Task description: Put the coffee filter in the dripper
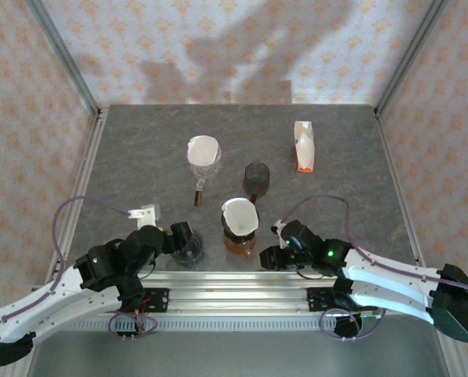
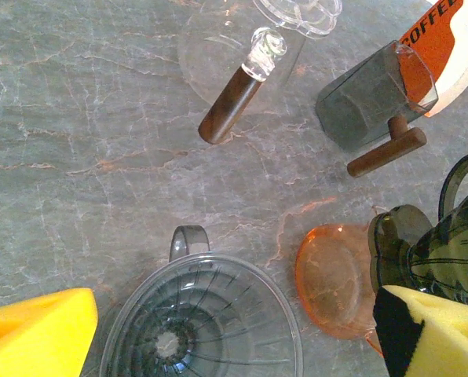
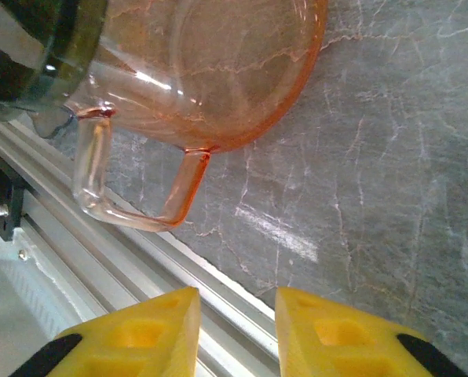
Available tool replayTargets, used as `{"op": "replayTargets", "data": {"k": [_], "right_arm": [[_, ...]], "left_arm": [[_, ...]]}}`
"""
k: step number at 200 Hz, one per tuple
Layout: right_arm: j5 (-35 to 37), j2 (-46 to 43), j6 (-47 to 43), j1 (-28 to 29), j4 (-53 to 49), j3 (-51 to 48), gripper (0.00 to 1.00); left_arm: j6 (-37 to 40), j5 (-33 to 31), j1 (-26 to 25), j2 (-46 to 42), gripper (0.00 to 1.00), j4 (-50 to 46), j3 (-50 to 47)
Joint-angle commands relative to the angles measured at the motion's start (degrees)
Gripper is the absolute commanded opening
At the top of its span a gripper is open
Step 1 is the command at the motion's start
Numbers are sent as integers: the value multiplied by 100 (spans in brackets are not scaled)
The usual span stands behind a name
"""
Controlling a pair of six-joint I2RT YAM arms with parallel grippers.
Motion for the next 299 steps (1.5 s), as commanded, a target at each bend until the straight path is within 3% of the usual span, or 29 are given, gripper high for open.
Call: {"op": "replayTargets", "data": {"k": [1, 38, 104, 184, 299], "right_arm": [[111, 97, 83, 34, 576, -155, 24], [174, 740, 198, 38, 1450, -235, 16], [201, 1712, 388, 9, 2696, -171, 13], [615, 2840, 445, -50, 3426, 332, 13], [586, 4617, -160, -380, 3211, 2104, 13]], "left_arm": [[-64, -263, 38, 27, 92, -78, -15], [-47, -256, 45, 53, 92, -93, 26], [-81, -260, 44, -74, 93, -217, 42], [-184, -397, 36, -352, 93, -511, 30], [-512, -464, 40, -741, 93, -878, -135]]}}
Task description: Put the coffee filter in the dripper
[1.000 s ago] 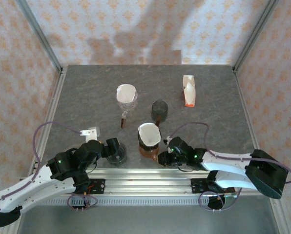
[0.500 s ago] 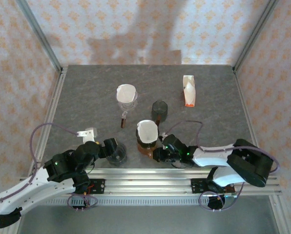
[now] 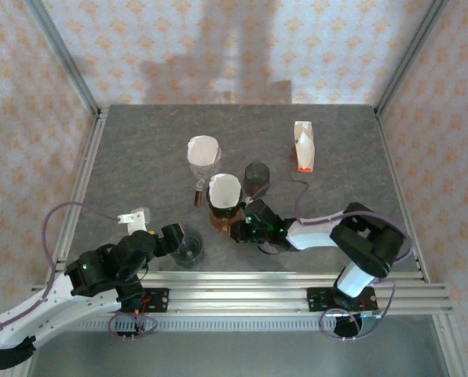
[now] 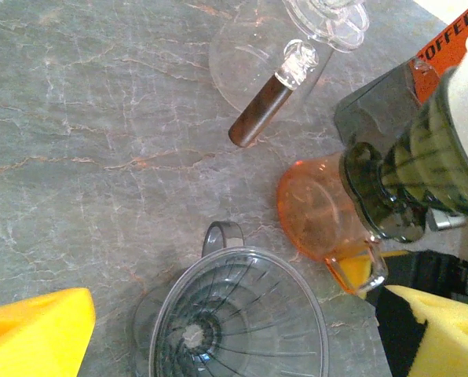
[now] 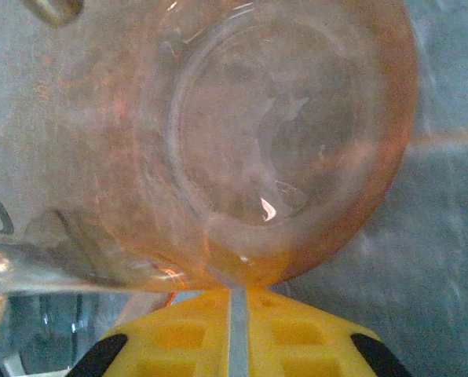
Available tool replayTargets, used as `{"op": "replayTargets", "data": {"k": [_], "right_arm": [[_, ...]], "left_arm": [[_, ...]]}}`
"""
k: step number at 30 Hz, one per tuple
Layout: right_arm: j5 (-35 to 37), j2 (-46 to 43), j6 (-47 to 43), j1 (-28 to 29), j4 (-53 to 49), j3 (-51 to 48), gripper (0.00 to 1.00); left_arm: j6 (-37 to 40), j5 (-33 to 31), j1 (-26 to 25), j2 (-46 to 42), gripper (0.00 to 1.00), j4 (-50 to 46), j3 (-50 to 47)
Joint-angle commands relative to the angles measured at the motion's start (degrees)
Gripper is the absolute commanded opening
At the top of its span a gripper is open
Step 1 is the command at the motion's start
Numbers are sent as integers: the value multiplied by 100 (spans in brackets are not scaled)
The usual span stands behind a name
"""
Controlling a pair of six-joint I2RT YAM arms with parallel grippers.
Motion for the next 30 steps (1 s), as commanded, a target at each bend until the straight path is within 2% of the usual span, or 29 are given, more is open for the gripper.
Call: {"op": "replayTargets", "data": {"k": [1, 14, 21, 25, 30], "right_arm": [[178, 278, -283, -63, -21, 458, 13], [156, 861, -280, -176, -136, 1084, 15], [284, 551, -168, -69, -191, 703, 30], [398, 199, -80, 120, -271, 339, 36], [520, -477, 28, 338, -426, -106, 55]], "left_arm": [[-211, -233, 43, -108, 93, -274, -108], [-269, -197, 40, -163, 93, -261, -191], [-83, -34, 45, -6, 90, 123, -311], [111, 156, 45, 243, 96, 534, -412], [356, 424, 147, 683, 97, 1238, -726]]}}
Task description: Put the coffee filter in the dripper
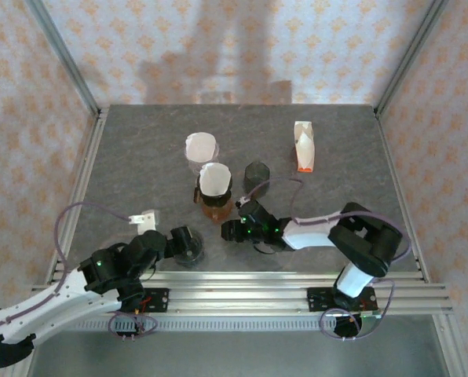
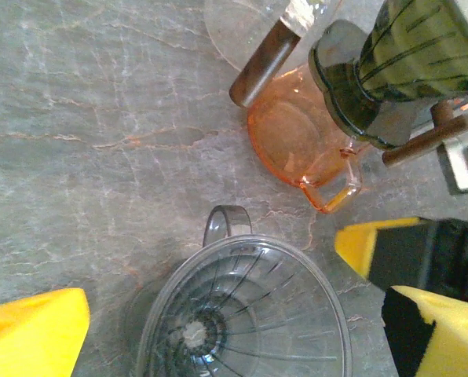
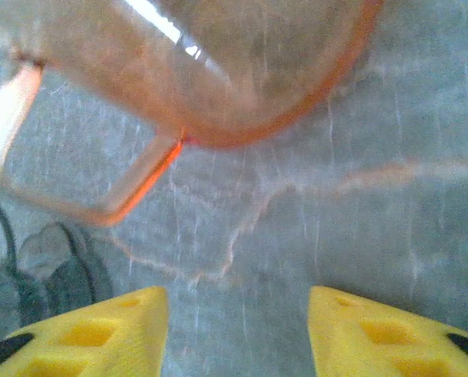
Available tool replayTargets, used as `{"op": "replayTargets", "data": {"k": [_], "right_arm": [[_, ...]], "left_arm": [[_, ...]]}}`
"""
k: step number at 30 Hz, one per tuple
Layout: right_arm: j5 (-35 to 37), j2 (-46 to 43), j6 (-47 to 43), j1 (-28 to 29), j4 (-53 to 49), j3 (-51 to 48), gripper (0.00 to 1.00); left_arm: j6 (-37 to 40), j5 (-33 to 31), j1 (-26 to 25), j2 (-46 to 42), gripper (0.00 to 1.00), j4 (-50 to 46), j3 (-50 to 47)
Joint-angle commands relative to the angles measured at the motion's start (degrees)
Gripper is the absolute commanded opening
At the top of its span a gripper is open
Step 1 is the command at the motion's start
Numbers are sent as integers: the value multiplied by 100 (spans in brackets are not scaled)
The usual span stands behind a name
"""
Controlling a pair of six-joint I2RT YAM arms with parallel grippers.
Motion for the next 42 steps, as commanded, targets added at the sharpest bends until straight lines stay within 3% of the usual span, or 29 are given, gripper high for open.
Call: {"op": "replayTargets", "data": {"k": [1, 5, 12, 19, 26, 35, 42], "right_arm": [[220, -555, 81, 74, -303, -251, 58], [411, -1408, 61, 67, -826, -457, 61], [1469, -2898, -89, -64, -2646, -329, 63], [1586, -3438, -441, -1073, -3391, -64, 66], [1057, -2387, -1060, -2149, -3370, 982, 68], [1126, -1028, -1025, -2416, -3248, 2091, 67], [1239, -17, -1003, -2528, -3655, 2810, 59]], "left_arm": [[247, 233, 161, 298, 97, 647, -271], [256, 485, 378, 654, 92, 841, -472], [337, 1078, 389, 1061, 78, 1613, -665], [207, 1398, 353, 1369, 73, 2112, -728], [39, 1388, 46, 1757, 70, 2595, -790], [-32, 1228, -582, 2609, 70, 3226, -573], [-50, 1158, -882, 3058, 69, 3388, -338]]}}
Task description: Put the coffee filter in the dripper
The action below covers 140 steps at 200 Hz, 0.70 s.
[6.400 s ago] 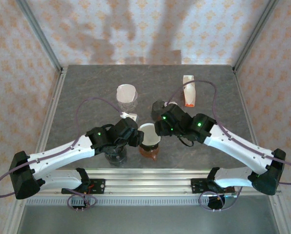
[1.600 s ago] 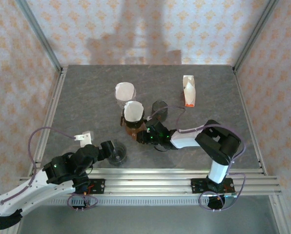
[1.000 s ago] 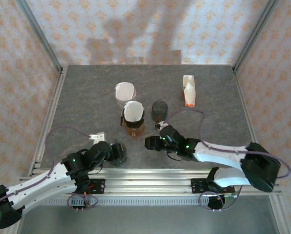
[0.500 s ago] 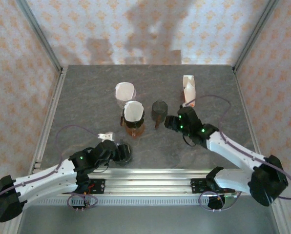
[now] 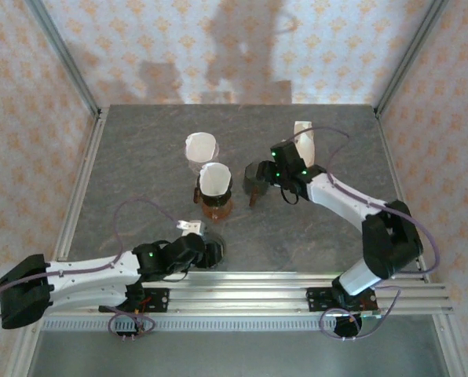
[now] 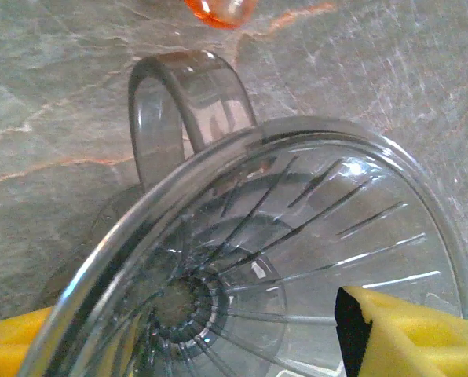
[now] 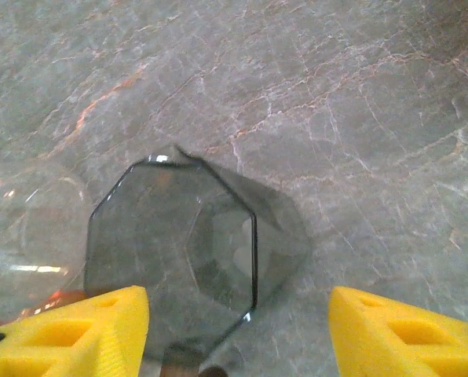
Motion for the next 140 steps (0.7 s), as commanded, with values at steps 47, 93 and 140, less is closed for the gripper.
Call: {"op": "replayTargets", "data": {"k": [47, 93, 140], "right_arm": [[242, 696, -107, -53, -604, 574, 39], [145, 368, -175, -53, -765, 297, 12], [8, -617, -306, 23, -1088, -369, 0]], "left_arm": [[-77, -562, -73, -795, 79, -404, 371], [-14, -990, -74, -1589, 86, -1284, 528], [-94, -1289, -73, -2389, 88, -1856, 390]]}}
